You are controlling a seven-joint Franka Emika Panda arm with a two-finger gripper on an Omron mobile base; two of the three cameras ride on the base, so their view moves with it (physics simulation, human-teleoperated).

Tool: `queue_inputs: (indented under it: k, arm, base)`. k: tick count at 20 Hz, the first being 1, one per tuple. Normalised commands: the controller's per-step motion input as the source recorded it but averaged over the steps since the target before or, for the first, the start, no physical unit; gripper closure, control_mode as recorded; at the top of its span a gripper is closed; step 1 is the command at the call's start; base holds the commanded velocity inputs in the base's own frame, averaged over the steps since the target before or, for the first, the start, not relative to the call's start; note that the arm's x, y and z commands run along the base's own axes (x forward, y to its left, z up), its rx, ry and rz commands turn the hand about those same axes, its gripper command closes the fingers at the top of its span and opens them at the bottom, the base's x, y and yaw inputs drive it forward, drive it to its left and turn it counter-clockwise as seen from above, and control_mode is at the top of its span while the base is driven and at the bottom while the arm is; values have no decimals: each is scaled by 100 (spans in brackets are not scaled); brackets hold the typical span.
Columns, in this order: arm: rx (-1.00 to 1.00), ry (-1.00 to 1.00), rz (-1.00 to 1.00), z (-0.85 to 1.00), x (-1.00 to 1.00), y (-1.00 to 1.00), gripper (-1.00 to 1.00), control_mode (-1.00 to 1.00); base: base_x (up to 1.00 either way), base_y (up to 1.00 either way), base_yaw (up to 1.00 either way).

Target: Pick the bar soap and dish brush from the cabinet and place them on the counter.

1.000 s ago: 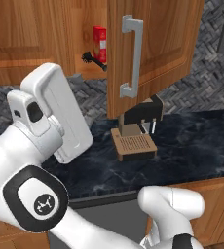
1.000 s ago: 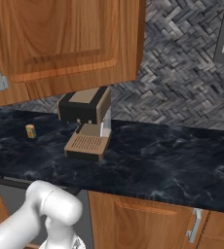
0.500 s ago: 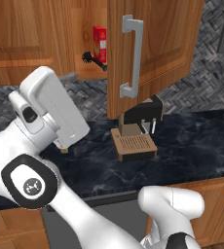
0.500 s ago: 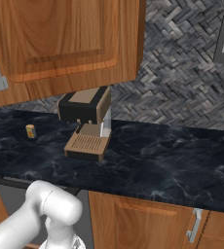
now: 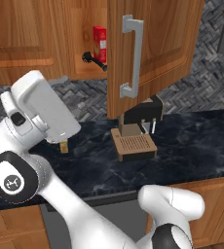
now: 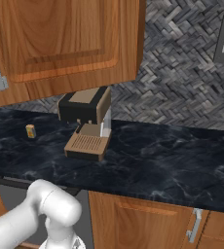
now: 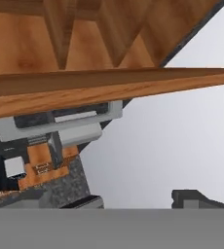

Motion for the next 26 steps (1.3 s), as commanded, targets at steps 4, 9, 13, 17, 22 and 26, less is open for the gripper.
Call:
queue_inputs:
  k: [4, 9, 13, 17, 22, 26]
  arm:
    - [14, -8, -13, -4, 3, 12, -100, -100]
    - [21, -1, -10, 0, 4, 1, -100, -100]
    - [22, 4, -1, 0, 17, -11, -100, -100]
    - [16, 6, 0, 0, 40, -5, -100, -100]
    - [16, 7, 0, 0, 59, -4, -100, -100]
    - [14, 6, 0, 0, 50, -1, -100, -100]
  base:
    - [0, 0, 0]
    - [0, 0, 0]
    - [0, 0, 0]
    - [0, 0, 0]
    - [0, 0, 0]
    - [0, 0, 0]
